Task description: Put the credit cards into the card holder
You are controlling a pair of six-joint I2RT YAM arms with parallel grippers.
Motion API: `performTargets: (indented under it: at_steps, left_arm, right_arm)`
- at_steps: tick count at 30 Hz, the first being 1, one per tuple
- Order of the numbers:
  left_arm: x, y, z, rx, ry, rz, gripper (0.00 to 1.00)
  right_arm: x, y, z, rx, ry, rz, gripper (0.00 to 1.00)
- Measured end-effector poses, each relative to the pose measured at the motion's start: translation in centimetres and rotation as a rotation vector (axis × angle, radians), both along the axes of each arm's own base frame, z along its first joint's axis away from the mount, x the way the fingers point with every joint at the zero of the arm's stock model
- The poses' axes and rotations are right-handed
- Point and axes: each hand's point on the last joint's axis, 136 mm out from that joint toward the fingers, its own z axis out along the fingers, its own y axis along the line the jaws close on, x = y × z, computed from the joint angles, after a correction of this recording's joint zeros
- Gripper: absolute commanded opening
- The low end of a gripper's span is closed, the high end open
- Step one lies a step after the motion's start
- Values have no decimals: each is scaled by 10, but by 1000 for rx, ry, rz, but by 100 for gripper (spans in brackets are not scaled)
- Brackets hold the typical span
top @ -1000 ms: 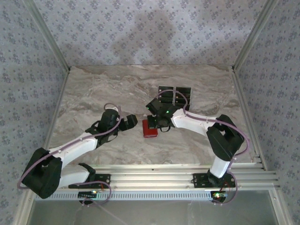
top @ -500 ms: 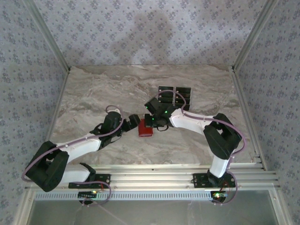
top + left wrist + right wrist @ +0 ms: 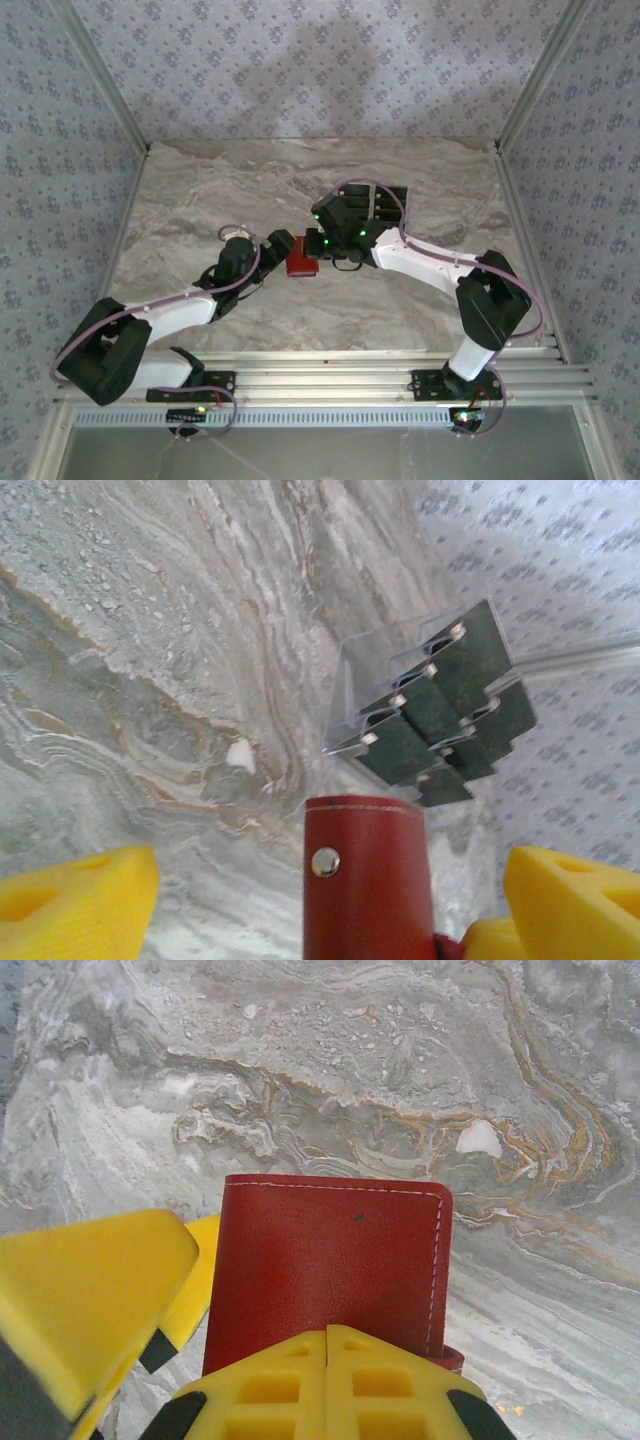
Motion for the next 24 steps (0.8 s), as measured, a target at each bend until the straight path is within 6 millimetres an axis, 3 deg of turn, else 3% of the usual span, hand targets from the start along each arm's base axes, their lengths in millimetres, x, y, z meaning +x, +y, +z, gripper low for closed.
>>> performTargets:
  at_steps: [13, 16, 20, 24]
  left_arm:
    - [3, -12, 1, -63, -3, 2, 55]
    - [3, -14, -2, -61, -1, -2, 36]
    - [4, -16, -2, -61, -10, -5, 0]
    - [3, -18, -3, -37, -24, -21, 0]
  right_arm:
    - [2, 2, 5, 22, -4, -11, 0]
    - [2, 3, 5, 26, -4, -14, 0]
    - [3, 3, 4, 29, -7, -15, 0]
    - [0, -6, -10, 18, 10, -20, 0]
